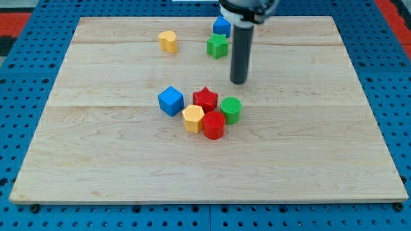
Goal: Move the green circle top to the red star
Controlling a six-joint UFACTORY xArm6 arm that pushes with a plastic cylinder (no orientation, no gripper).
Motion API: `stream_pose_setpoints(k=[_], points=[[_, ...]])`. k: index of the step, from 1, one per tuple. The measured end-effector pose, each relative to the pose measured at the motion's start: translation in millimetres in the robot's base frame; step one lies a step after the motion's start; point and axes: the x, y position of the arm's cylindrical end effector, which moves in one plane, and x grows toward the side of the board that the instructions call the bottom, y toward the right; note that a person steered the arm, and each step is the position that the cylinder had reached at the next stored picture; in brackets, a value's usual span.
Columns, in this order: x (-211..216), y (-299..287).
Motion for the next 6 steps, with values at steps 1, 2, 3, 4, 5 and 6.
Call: stream_pose_setpoints(k=[1, 2, 3, 4, 5, 6], points=[[60, 23], [96, -19], [65, -60], [49, -36], [82, -53], [111, -54]])
